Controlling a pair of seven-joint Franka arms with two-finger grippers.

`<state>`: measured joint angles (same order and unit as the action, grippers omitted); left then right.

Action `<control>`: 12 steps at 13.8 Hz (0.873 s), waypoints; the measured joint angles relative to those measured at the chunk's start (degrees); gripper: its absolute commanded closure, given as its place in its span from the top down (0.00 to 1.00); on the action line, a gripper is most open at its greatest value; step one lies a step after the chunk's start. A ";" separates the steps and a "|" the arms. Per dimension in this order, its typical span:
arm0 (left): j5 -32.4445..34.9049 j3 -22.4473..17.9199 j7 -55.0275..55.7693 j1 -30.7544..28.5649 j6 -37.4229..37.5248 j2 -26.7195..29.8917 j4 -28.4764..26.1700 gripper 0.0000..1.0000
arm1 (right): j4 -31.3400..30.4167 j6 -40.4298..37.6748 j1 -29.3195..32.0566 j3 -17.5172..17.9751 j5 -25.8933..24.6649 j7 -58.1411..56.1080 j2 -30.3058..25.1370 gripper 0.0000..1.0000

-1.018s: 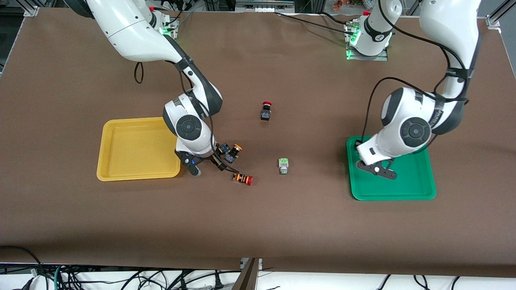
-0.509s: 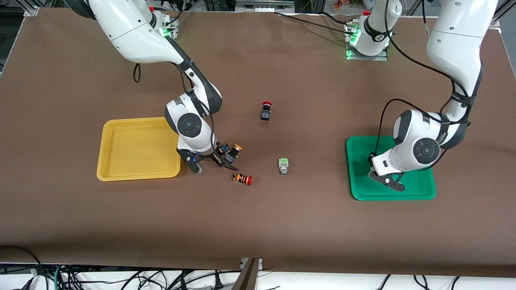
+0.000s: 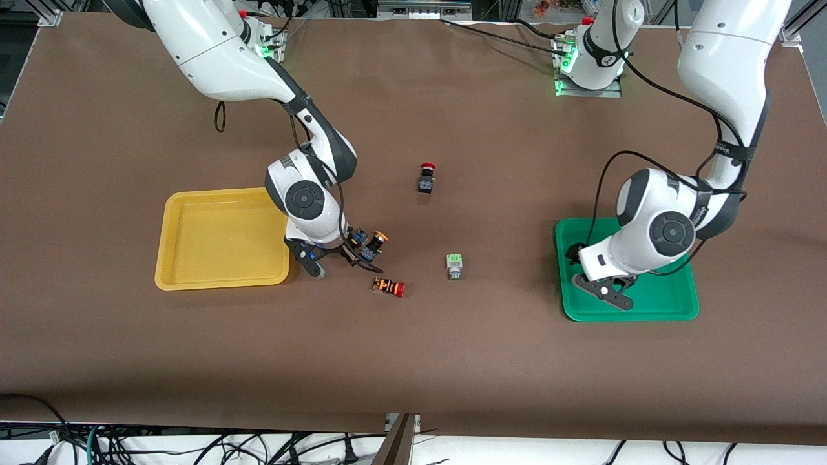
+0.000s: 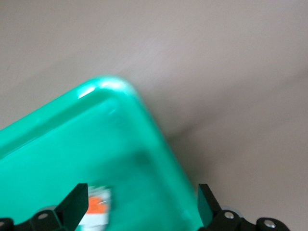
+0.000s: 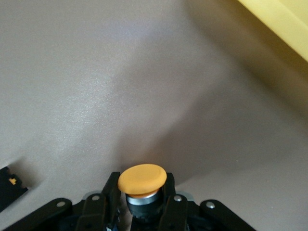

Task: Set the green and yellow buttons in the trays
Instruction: 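Lower the orange button into the green tray and open the left gripper, then carry the yellow button to the yellow tray while the left gripper grasps the green button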

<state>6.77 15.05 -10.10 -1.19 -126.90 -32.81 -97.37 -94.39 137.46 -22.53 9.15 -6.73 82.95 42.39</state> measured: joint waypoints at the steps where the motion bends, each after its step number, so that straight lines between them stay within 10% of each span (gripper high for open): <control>1: -1.47 1.46 3.20 0.84 1.27 0.19 2.15 1.00 | 0.03 0.11 0.00 -0.03 -0.10 -0.15 -0.02 0.00; 12: -2.31 -6.09 44.73 26.72 -3.11 -12.74 14.70 1.00 | 0.84 -13.65 1.58 -10.33 -0.52 -35.98 -8.42 0.00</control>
<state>4.46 8.95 34.63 25.53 -130.00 -45.55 -82.67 -93.55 123.81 -20.96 -1.18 -7.25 46.97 33.97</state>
